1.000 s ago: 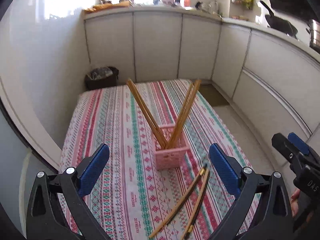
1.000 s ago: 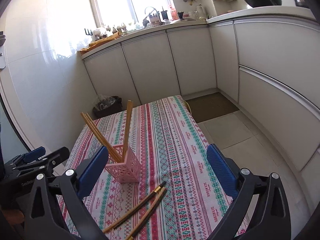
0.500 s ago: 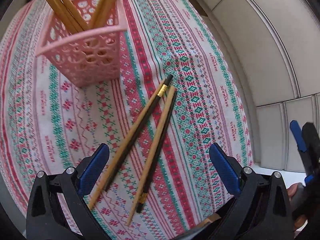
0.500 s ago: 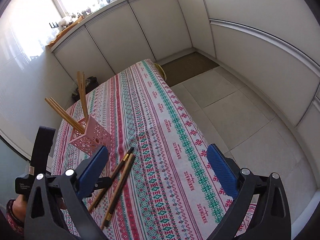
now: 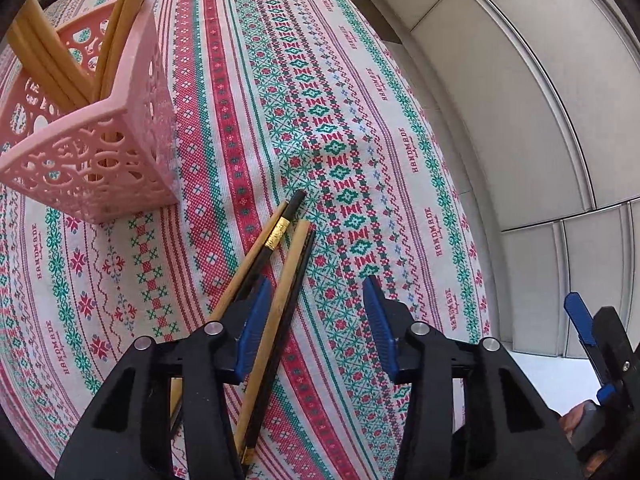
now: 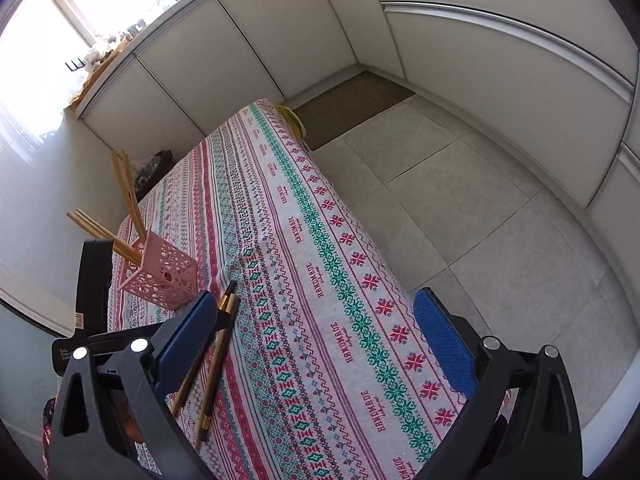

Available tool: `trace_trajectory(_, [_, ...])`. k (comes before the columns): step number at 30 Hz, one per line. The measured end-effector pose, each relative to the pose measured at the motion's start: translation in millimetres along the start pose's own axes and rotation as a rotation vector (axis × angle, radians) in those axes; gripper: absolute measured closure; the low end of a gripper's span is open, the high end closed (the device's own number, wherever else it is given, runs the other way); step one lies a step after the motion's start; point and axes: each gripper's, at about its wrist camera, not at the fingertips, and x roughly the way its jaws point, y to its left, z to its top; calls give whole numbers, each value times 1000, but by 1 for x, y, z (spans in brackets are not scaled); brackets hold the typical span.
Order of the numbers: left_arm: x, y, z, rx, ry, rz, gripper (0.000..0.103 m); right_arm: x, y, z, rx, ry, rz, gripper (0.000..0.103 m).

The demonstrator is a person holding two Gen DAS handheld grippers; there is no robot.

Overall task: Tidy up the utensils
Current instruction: 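Grasp a wooden chopstick with the left tool while the right tool grasps a black chopstick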

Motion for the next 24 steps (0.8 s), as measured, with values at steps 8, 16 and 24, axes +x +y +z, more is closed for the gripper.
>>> trace_trajectory(8, [18,5,17,-64,28,-38,85,-3,-7,3,3,-3,1,7])
trace_trajectory(16, [5,21,17,-101,13,-69,86,-2,-6,3,0,11,25,7])
trace_trajectory(24, [12,40,16,-168,42,-27,87,-2,-11,3,14,11,16,7])
